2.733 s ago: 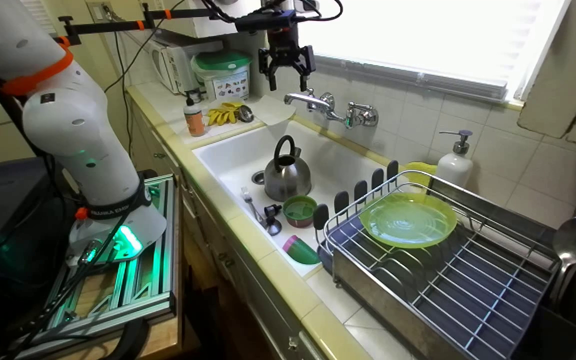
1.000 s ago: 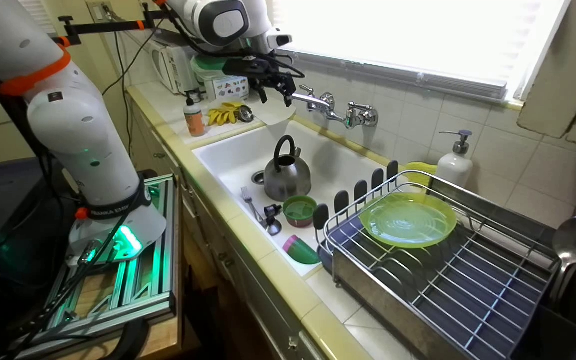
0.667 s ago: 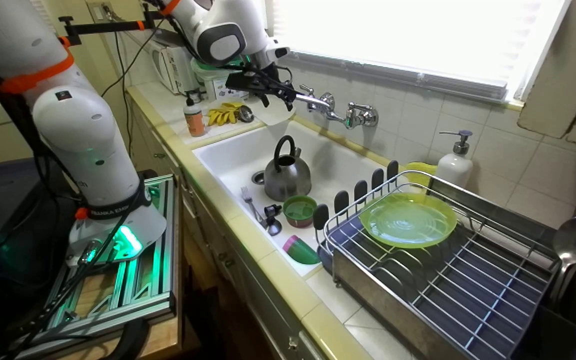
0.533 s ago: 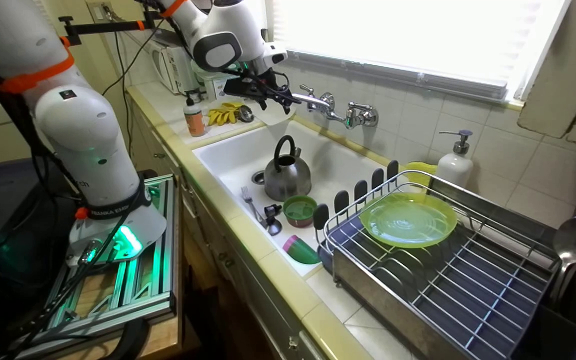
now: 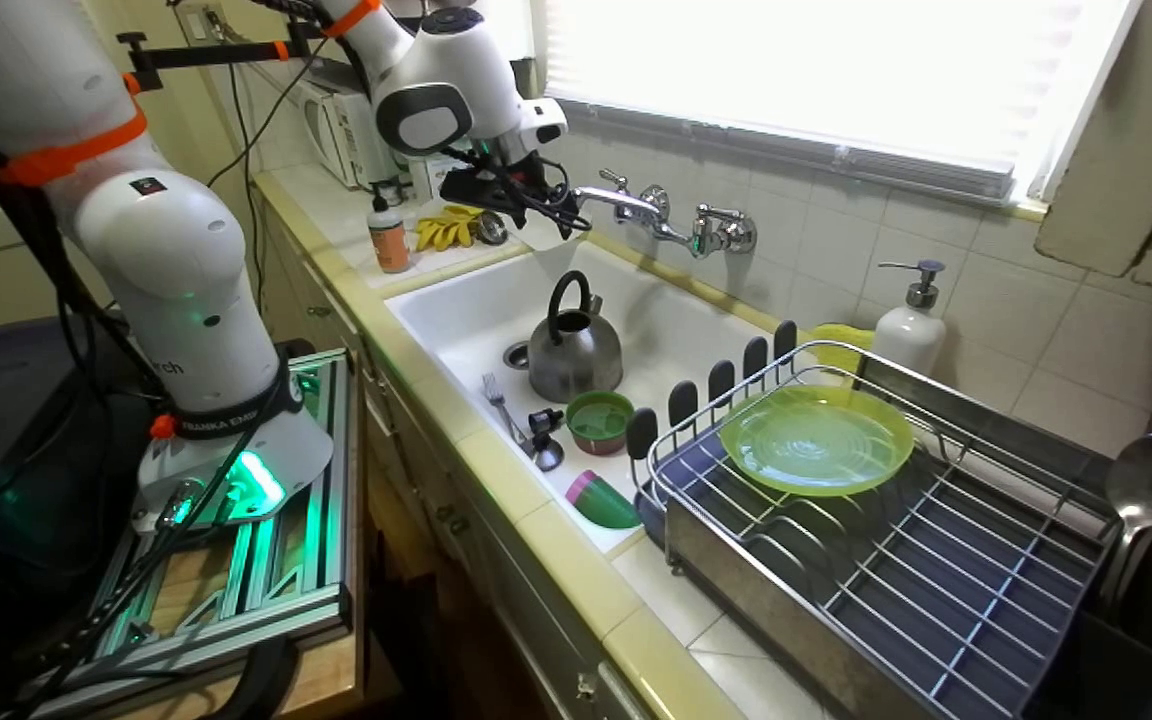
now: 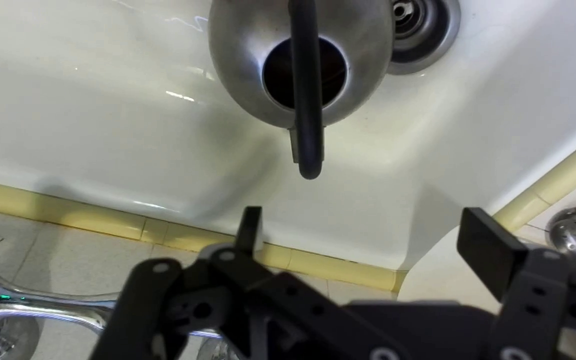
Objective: Hang the kettle on the tap faucet
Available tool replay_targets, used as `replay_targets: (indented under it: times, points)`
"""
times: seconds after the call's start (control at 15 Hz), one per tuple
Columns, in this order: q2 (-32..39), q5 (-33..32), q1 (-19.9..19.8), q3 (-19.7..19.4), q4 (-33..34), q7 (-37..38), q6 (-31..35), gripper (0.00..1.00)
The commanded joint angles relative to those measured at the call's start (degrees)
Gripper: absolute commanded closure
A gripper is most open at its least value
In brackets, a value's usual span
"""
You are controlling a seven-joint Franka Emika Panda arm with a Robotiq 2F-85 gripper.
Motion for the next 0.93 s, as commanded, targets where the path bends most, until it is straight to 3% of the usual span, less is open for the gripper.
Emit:
replay_targets:
  times: [0.0,0.4,0.87]
  points:
    - [1.3,5.1,2.7,-2.2,0.7,-4.9,0.9,0.00]
    - [4.3,18.3,7.5,-6.7,1.4,-20.5,0.6,0.00]
    - [9.9,32.1,9.0,-7.6,5.7,-35.6,-0.7,0.00]
